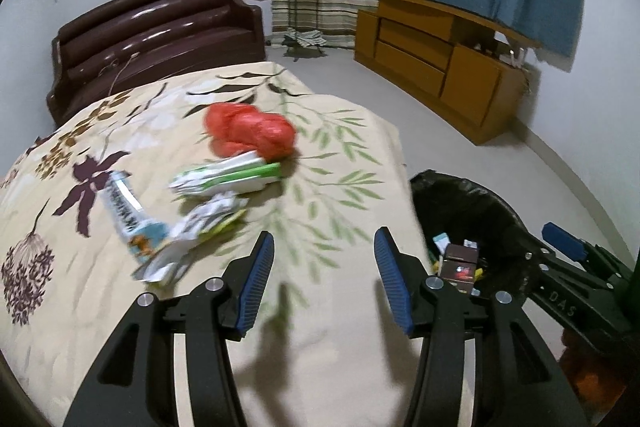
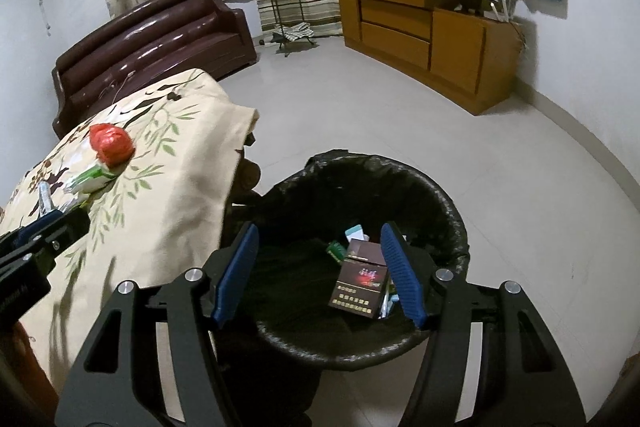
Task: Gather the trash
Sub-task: 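Move both open tools back over the items on the bedspread, then close the right tool on the crumpled white-yellow wrapper, then close the left tool on the white milk-powder packet while the right tool holds the wrapper, then carry the milk-powder packet and wrapper over the trash bin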
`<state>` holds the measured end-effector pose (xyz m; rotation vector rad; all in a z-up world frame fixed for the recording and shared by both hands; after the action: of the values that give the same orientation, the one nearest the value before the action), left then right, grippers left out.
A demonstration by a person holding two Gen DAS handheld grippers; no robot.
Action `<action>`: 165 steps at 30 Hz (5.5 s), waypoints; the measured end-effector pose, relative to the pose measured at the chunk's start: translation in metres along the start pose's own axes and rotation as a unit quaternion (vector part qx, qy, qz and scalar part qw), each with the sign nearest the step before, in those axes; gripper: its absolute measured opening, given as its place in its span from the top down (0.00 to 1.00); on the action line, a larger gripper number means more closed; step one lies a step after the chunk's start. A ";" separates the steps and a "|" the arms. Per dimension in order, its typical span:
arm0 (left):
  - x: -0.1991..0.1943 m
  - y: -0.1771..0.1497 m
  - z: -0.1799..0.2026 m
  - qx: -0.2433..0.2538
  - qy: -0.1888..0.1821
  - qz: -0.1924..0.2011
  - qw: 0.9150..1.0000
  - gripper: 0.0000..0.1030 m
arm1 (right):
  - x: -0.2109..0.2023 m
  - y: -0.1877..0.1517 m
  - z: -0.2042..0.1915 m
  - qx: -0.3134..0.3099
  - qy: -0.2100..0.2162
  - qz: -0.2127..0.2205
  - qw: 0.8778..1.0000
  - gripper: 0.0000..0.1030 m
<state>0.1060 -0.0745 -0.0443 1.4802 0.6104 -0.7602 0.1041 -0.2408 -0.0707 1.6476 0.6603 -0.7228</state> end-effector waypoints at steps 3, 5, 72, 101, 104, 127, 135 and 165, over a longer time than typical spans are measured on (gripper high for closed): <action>-0.004 -0.003 -0.016 -0.012 0.008 0.002 1.000 0.50 | -0.003 0.001 -0.010 -0.008 0.002 0.001 1.000 0.40; -0.007 -0.005 -0.027 -0.021 0.013 0.002 1.000 0.50 | -0.005 0.001 -0.015 -0.011 0.005 0.001 1.000 0.40; -0.005 -0.033 -0.121 -0.050 -0.029 -0.052 0.997 0.49 | -0.004 -0.003 -0.181 -0.099 0.071 -0.035 0.992 0.37; -0.004 -0.009 -0.158 -0.116 -0.012 -0.036 0.993 0.39 | 0.011 -0.012 -0.210 -0.143 0.055 -0.058 0.987 0.82; 0.000 -0.002 -0.150 -0.117 -0.012 -0.036 0.992 0.39 | 0.010 -0.012 -0.206 -0.146 0.053 -0.051 0.987 0.82; 0.022 0.006 -0.143 -0.082 0.014 -0.054 0.995 0.64 | 0.010 -0.008 -0.191 -0.131 0.078 -0.052 0.987 0.82; 0.012 0.003 -0.141 -0.070 0.018 -0.038 0.997 0.67 | 0.007 -0.010 -0.193 -0.135 0.074 -0.045 0.987 0.82; -0.014 0.004 -0.127 -0.066 0.004 -0.011 0.998 0.68 | -0.014 -0.005 -0.182 -0.125 0.072 -0.021 0.989 0.83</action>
<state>0.1119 0.0528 -0.0334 1.3583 0.6718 -0.7176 0.1111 -0.0619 -0.0365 1.4658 0.8561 -0.5294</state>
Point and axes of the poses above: each gripper's, at about its wrist camera, not at the fingertips, and x roughly the way its jaws point, z to its right, y to its top, the point moved 1 cm from there along x, roughly the way its jaws point, and after that the axes turned 5 degrees about -z, right-handed, at the moved point
